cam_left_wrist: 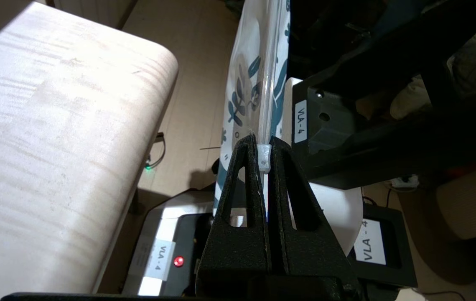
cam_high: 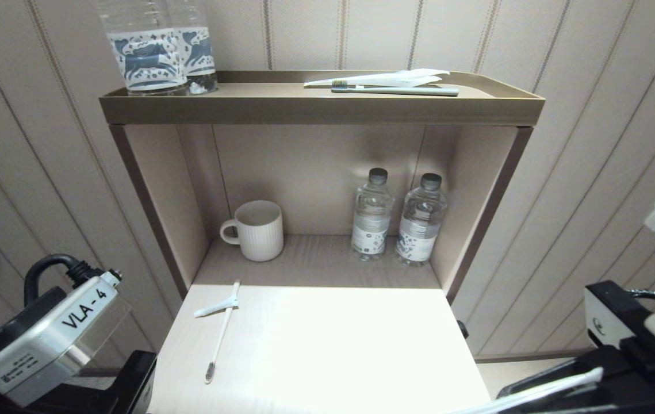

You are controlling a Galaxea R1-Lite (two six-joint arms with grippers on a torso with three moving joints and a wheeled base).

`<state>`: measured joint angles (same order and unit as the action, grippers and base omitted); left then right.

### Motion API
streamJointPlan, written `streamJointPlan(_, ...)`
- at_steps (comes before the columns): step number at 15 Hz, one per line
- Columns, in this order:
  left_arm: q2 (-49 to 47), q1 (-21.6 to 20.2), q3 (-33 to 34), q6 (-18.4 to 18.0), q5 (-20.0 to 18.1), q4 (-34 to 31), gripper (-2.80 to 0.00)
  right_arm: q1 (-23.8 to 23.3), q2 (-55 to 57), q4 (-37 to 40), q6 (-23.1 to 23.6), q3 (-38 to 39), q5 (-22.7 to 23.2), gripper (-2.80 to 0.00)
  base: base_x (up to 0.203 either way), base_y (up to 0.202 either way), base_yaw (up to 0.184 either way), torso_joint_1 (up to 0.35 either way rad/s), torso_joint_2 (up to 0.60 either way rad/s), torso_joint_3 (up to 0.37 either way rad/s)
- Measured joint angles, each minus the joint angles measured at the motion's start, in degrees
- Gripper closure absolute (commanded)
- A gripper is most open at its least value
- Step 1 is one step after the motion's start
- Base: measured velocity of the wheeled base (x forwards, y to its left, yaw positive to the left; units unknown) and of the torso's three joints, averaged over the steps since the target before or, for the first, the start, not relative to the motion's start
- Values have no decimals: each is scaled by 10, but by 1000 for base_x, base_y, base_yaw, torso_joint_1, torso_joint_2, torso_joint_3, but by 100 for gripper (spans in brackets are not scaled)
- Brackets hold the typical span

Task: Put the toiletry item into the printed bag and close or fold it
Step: Open the storage bag

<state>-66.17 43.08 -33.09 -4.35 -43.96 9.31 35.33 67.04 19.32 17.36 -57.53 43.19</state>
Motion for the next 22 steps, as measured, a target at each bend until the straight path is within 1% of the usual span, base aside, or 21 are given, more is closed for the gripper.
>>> streamJointPlan(5,8,0,5,-1,0,0,0,1,2,-1,0,0,1,0,0,0,0,0,0,0)
streamJointPlan(6,7,0,5,-3,0,0,-280,1,2,-1,0,0,1,0,0,0,0,0,0,0)
streamJointPlan(7,6,0,5,-4,0,1,-280,1,2,-1,0,0,1,0,0,0,0,0,0,0)
streamJointPlan(10,2,0,7,-2,-1,44,-280,1,1,-1,0,0,1,0,0,0,0,0,0,0)
streamJointPlan(18,-9,1,34,-3,-6,52,-280,5,1,-2,0,-12,3,0,0,0,0,0,0,0)
streamJointPlan(20,-20,1,32,-2,-13,74,-280,7,3,-2,0,-14,3,0,0,0,0,0,0,0)
streamJointPlan(22,-42,1,31,-3,-25,115,-280,9,4,-2,0,-16,3,0,0,0,0,0,0,0)
